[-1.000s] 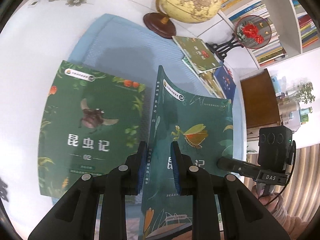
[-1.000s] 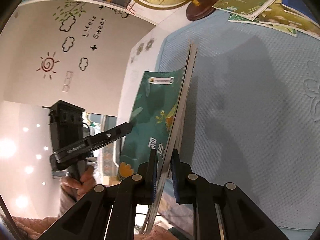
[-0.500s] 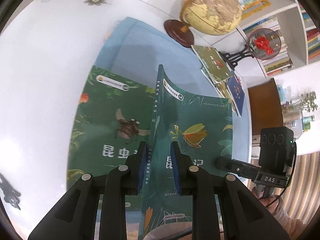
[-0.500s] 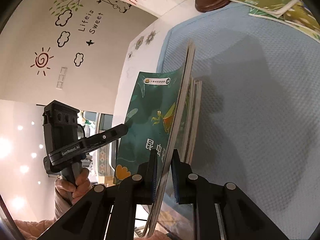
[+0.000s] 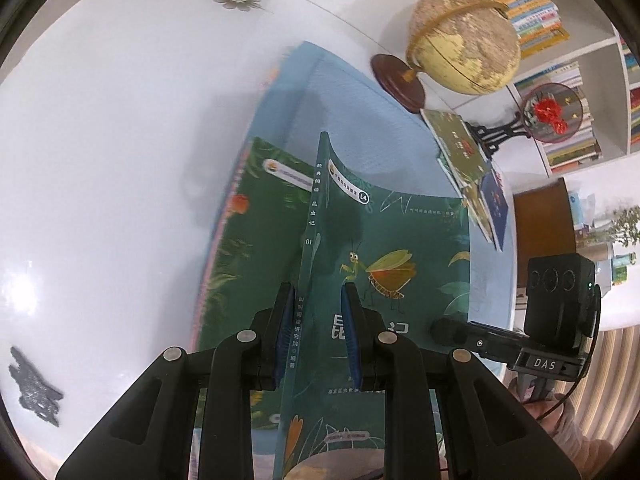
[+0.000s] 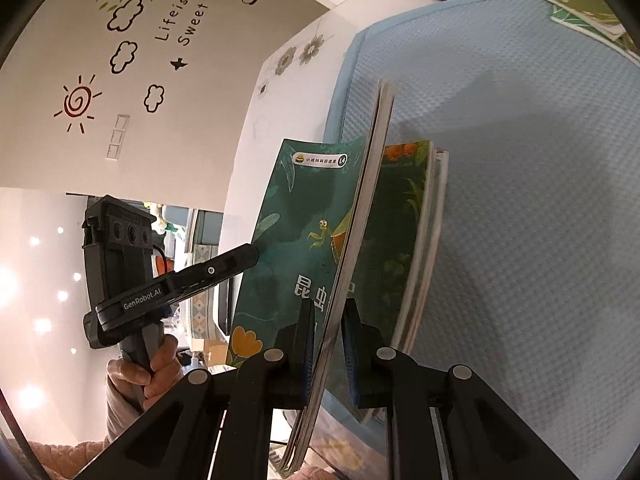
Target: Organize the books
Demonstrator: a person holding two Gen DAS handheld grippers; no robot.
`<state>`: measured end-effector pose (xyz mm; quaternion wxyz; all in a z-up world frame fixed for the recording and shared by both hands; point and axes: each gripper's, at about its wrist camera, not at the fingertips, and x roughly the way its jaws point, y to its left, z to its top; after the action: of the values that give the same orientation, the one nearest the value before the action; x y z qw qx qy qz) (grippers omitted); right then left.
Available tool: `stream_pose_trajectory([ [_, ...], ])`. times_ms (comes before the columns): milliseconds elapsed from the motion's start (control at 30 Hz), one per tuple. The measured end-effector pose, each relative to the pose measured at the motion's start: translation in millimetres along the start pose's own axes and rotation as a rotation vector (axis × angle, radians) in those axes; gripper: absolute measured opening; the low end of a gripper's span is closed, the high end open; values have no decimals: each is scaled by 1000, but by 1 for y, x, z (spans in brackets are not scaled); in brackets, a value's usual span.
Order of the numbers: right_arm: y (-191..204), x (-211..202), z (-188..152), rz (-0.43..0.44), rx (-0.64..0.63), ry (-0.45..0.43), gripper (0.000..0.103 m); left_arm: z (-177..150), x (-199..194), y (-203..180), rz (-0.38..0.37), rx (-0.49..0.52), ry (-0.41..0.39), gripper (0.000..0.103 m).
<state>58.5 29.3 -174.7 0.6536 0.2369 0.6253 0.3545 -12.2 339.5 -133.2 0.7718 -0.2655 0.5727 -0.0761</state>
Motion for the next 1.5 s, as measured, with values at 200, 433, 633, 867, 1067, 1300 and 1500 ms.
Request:
stream_pose_trajectory([
  [200, 2, 14, 6, 0, 2, 19, 16, 3, 3, 18, 14, -33, 9, 20],
  [433, 0, 21, 6, -9, 16, 30, 16, 4, 5, 29, 9, -56, 9, 20],
  [633, -6, 26, 6, -4, 60, 43, 16, 5, 12, 32, 23, -62, 21, 20],
  [867, -5, 32, 6, -43, 78, 32, 16, 11, 18, 38, 71, -68, 26, 20],
  [1067, -7, 40, 4, -89, 117, 42, 16, 15, 22, 33, 124, -29, 34, 22],
  [1300, -4, 41, 4, -158, 138, 27, 17, 16, 26, 31, 159, -8, 48, 25],
  [1500, 9, 43, 5, -168, 120, 36, 56, 19, 27, 35, 169, -35, 54, 25],
])
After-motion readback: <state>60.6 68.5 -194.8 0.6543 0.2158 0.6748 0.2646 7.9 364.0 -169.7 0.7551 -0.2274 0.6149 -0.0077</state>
